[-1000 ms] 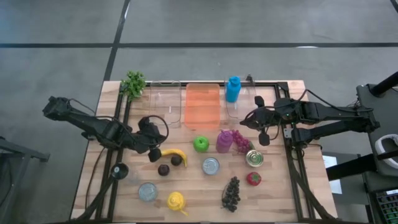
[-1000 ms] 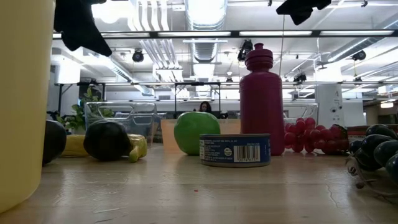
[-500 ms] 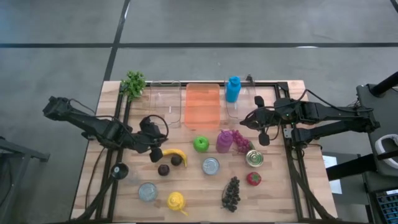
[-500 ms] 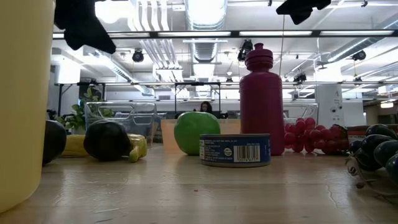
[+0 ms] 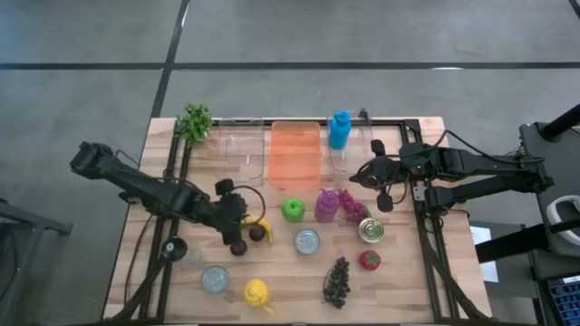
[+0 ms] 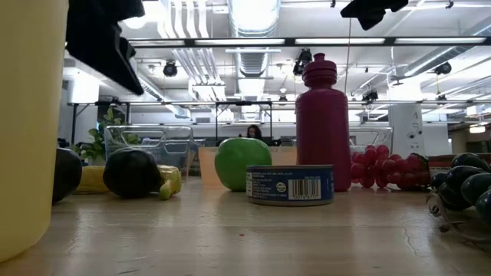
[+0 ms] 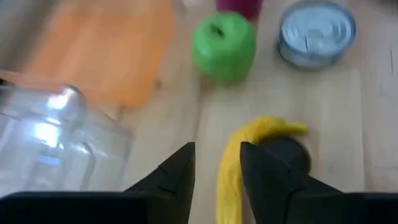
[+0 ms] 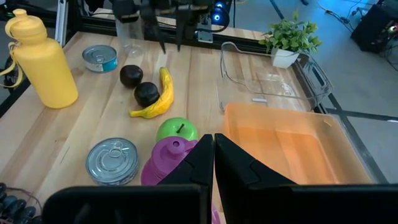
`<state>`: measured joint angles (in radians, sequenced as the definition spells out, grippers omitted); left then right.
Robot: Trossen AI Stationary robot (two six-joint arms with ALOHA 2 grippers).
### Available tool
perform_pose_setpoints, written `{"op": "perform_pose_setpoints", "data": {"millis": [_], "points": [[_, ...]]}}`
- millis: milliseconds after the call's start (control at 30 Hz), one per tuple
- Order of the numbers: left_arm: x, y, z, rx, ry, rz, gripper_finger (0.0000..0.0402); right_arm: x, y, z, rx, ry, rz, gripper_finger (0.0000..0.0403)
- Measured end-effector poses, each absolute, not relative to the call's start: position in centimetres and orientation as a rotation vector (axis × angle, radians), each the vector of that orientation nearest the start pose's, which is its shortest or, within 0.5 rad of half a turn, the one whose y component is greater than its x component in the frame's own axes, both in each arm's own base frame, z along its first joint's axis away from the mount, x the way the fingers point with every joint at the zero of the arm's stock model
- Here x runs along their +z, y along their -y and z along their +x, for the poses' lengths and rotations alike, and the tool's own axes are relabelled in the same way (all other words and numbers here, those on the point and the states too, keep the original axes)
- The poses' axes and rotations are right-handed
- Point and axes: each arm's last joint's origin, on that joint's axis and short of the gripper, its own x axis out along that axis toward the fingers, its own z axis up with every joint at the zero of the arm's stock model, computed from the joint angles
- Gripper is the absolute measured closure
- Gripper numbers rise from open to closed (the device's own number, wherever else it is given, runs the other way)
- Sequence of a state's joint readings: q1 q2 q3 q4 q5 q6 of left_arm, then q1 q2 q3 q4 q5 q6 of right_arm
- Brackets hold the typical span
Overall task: Pick & Place Food Item
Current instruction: Put the yellow banana into the left transparent bin
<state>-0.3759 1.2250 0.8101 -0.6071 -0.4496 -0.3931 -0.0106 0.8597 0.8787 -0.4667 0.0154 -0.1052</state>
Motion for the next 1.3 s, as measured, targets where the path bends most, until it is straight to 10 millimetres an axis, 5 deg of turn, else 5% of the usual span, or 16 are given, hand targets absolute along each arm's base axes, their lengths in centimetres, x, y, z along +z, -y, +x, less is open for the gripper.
{"op": "perform_pose_setpoints", "data": {"millis": [333, 833, 1167, 1300], "points": [[19.4, 7.7, 23.1, 0.261, -1.057, 0.08, 0.0266, 32.6, 0.2, 17.9, -0.002, -0.448, -0.106, 0.0394], [19.0, 7.9, 23.2, 0.299, -1.074, -0.032, 0.0242, 32.6, 0.2, 17.9, -0.001, -0.448, -0.108, 0.0394], [19.0, 7.9, 23.2, 0.29, -1.076, -0.037, 0.0347, 32.6, 0.2, 17.9, -0.002, -0.448, -0.108, 0.0394], [19.0, 7.9, 23.3, 0.308, -1.064, -0.068, 0.0359, 32.6, 0.2, 17.9, -0.001, -0.448, -0.108, 0.0394]]}}
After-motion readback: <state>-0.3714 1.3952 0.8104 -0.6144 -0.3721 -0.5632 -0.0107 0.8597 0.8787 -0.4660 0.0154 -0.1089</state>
